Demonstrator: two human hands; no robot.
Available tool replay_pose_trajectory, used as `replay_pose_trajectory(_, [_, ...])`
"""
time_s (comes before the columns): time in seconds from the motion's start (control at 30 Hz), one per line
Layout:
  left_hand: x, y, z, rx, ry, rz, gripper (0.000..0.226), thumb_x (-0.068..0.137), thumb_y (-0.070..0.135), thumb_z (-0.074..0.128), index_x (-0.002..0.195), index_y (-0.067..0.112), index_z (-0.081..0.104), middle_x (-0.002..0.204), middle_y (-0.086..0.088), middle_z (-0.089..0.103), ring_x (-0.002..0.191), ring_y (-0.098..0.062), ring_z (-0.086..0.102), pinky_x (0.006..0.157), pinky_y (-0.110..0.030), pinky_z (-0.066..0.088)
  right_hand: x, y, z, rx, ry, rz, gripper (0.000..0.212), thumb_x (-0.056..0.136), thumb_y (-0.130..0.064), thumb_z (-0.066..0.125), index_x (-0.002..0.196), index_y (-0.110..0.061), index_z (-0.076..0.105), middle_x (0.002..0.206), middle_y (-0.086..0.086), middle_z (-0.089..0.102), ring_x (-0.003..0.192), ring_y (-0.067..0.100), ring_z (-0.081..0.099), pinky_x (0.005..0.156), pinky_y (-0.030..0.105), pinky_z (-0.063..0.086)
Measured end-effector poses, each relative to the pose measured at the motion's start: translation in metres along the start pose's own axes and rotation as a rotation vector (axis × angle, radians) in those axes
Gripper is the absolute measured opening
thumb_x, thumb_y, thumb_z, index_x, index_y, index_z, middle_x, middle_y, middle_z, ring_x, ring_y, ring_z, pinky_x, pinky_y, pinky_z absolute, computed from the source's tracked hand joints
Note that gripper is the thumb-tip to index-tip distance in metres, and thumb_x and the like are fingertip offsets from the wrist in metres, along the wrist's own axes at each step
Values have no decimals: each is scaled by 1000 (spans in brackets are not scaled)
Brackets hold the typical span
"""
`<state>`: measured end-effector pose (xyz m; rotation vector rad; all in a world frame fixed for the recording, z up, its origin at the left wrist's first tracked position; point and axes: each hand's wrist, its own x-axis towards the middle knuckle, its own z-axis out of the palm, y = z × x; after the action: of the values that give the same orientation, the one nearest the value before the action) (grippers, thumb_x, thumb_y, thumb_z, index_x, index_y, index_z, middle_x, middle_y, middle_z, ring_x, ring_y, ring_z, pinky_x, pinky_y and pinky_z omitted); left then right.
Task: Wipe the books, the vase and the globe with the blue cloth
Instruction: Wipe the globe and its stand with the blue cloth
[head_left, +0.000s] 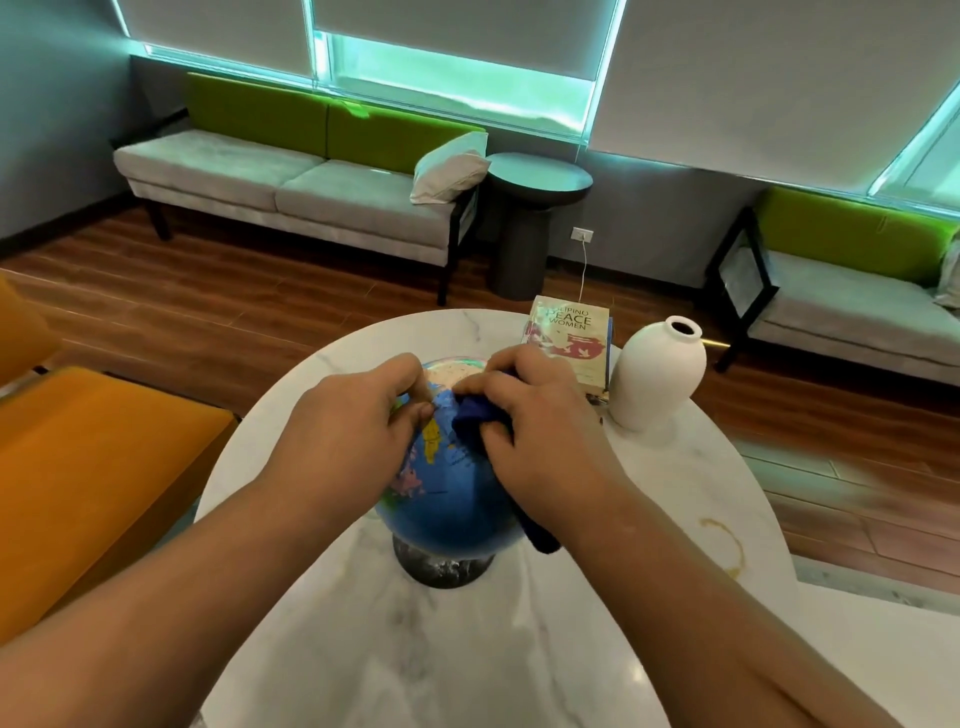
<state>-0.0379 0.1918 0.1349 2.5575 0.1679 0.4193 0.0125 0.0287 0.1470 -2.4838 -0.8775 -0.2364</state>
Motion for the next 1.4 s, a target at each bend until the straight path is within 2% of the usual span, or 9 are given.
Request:
replay_pose_trajectory(0.2, [3, -5, 2, -29, 1, -23, 11, 93, 31, 57, 84, 31, 51, 94, 3, 71, 74, -15, 61, 55, -22, 43, -25, -1, 16, -71, -23, -289, 38, 75, -15, 51, 106, -22, 71, 116, -2, 57, 104, 28, 49, 86, 37, 47])
replay_pose_trajectory(0.37, [2, -5, 3, 13, 11, -37, 11, 93, 34, 54, 84, 33, 49, 95, 5, 71, 79, -17, 60, 54, -23, 41, -30, 39, 22, 345, 206, 67, 42, 75, -13, 53, 107, -33, 69, 115, -12, 51, 114, 7, 48, 101, 14, 34])
replay_pose_trajectory(0.53, [0, -6, 4, -61, 13, -30, 15, 92, 33, 57, 80, 34, 48, 98, 6, 71, 86, -18, 63, 66, -31, 52, -56, 43, 40, 434, 311, 35, 39, 77, -19, 52, 111, -29, 68, 117, -7, 51, 115, 13, 52, 99, 20, 41])
replay_pose_trajectory(0.7, [-1, -7, 5, -97, 3, -47, 14, 92, 32, 57, 80, 31, 50, 103, 7, 71, 87, -16, 64, 64, -31, 54, -74, 54, 56, 519, 447, 91, 33, 78, -6, 63, 105, -25, 68, 115, -16, 49, 113, 5, 53, 96, 12, 40])
replay_pose_trajectory(0.87, [0, -7, 6, -103, 11, -48, 18, 91, 32, 59, 77, 35, 48, 106, 7, 71, 93, -17, 64, 71, -39, 57, -65, 35, 55, 406, 380, -28, 33, 78, -15, 55, 107, -25, 68, 119, -8, 47, 115, 16, 51, 101, 21, 40])
replay_pose_trajectory(1.0, [2, -10, 6, -120, 18, -59, 16, 91, 31, 59, 78, 34, 49, 105, 8, 70, 96, -18, 64, 75, -40, 56, -77, 44, 65, 299, 383, -167, 38, 77, -9, 57, 111, -25, 63, 122, -9, 43, 115, 20, 50, 100, 25, 42])
replay_pose_trajectory(1.17, [3, -9, 6, -118, 13, -80, 15, 90, 31, 60, 81, 33, 49, 101, 6, 72, 93, -20, 65, 74, -41, 56, -111, 58, 92, 361, 225, -22, 24, 78, -17, 50, 98, -28, 56, 124, -17, 32, 98, 27, 60, 68, 30, 58])
replay_pose_trajectory(1.3, [1, -5, 4, -79, 18, -67, 19, 92, 32, 58, 77, 32, 46, 100, 5, 72, 88, -18, 65, 69, -38, 56, -87, 36, 67, 168, 289, -222, 17, 82, -17, 61, 98, -23, 63, 118, -6, 44, 100, 23, 51, 83, 27, 49])
replay_pose_trajectory(1.4, [-5, 3, 4, -40, -18, -40, 16, 94, 33, 55, 80, 32, 47, 91, 6, 70, 74, -12, 61, 60, -29, 54, -53, 5, 40, 54, 270, -231, 29, 81, -19, 48, 100, -18, 70, 116, -2, 52, 103, 20, 45, 86, 27, 46])
